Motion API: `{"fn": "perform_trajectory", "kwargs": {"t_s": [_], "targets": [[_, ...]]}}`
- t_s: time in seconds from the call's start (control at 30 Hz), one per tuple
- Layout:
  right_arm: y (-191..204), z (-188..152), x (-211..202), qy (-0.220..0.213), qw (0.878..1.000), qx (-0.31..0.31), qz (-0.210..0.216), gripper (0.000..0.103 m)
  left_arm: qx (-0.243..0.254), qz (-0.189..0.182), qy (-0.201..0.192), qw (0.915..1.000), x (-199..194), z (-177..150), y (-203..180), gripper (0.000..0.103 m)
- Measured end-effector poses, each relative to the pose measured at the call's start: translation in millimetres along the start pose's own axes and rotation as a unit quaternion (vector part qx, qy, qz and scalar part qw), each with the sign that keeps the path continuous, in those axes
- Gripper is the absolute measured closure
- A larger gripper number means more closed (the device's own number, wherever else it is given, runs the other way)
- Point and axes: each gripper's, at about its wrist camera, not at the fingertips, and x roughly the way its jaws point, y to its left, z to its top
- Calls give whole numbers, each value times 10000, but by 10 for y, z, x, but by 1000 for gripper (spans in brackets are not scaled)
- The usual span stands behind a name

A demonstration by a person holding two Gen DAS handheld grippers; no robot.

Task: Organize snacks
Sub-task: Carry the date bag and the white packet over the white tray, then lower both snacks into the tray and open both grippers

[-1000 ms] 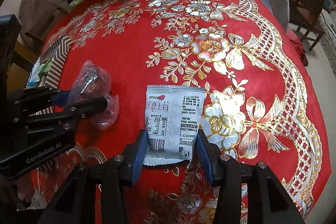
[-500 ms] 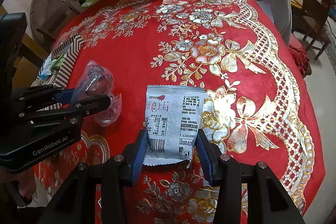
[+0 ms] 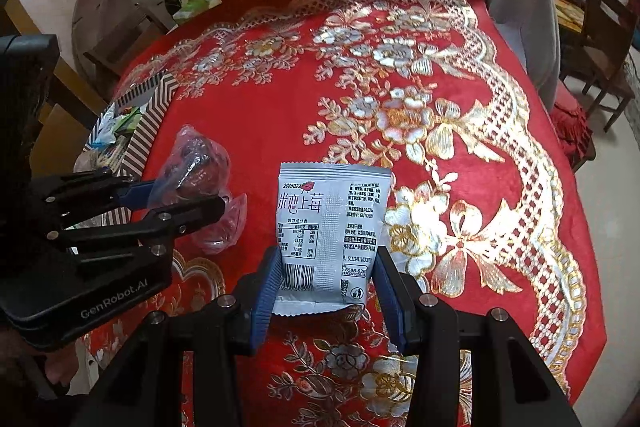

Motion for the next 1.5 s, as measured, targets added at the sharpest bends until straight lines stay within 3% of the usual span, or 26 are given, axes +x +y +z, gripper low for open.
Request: {"fn": "perform_trajectory", "kwargs": {"t_s": [0.23, 0.57, 0.8, 1.07, 1.27, 1.5], "targets": [[263, 140, -49, -93, 9998, -146, -45, 58, -63, 9, -325, 9995, -285, -55, 270, 74], [1036, 456, -13, -194, 9984, -532, 75, 58, -668, 252, -681, 9951, -666, -220, 1211, 74], [1710, 658, 70, -243, 9957, -859, 236, 58, -929, 495, -640, 9924, -699, -420, 1945, 74], [2427, 655, 243, -65, 9903, -1291, 503, 58, -1044, 543, -471, 9919, -611, -525, 2718, 74], [2828, 448, 367, 120, 9827, -1713, 696, 58, -780, 341, -244, 9961, -406, -530, 2957, 75], [3104, 305, 490, 409, 9718, -2120, 946, 58, -546, 407, -198, 9975, -242, -438, 3006, 75]]}}
